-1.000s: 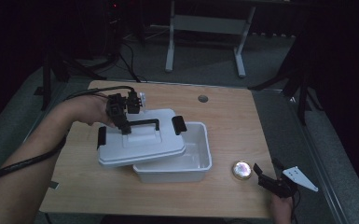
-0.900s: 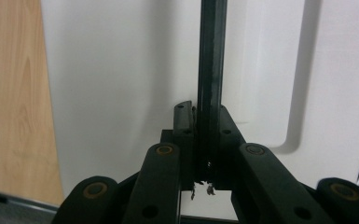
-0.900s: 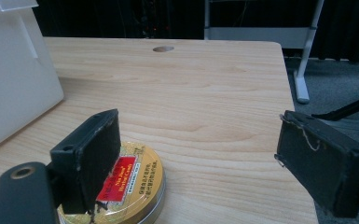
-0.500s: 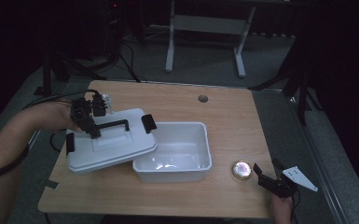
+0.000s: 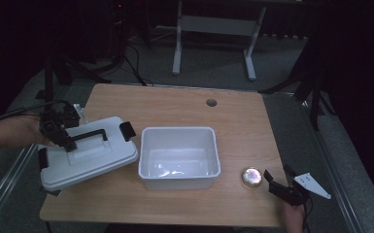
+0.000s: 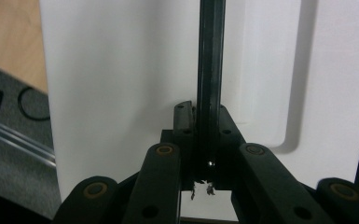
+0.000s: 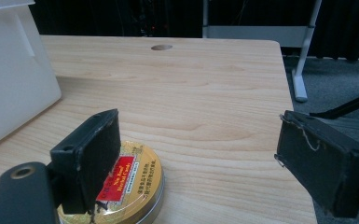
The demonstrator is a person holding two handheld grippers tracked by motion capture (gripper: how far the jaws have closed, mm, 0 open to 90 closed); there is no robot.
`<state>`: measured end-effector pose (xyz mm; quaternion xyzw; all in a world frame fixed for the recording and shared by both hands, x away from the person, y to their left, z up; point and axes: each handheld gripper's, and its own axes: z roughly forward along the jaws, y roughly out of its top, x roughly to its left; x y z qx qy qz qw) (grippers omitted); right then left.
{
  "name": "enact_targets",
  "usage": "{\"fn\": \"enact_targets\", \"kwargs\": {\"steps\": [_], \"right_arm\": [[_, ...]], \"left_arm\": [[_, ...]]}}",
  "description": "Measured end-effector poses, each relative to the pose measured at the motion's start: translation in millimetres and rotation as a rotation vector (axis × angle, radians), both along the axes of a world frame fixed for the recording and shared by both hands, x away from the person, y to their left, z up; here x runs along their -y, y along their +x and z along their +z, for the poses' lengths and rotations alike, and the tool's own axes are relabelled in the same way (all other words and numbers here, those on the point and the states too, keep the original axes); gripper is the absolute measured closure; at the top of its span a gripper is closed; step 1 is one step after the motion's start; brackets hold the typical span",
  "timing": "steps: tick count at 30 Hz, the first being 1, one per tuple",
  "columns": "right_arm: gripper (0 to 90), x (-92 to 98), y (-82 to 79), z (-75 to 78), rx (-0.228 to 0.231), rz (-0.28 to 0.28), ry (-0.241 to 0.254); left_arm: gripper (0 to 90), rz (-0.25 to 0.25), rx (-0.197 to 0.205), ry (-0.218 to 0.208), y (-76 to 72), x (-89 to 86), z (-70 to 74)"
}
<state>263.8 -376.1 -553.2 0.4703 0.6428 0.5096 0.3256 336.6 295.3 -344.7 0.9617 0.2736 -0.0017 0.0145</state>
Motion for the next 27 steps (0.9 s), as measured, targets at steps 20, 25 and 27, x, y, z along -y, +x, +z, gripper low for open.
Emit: {"fn": "enact_targets", "kwargs": {"steps": [20,25,27], "right_arm": [[13.1,-0.5,0.0,0.0,0.001,0.002,-0.005],[13.2,-0.5,0.0,0.0,0.000,0.006,-0.004],[13.2,-0.5,0.0,0.0,0.000,0.007,-0.005]], "left_arm": [[83.1,0.078,-0.026,-0.056,4.5,-32.7,-61.3],[83.1,0.080,-0.021,-0.063,13.0,-28.4,-85.3],[83.1,0.086,-0.022,-0.067,15.0,-26.8,-91.6]]}}
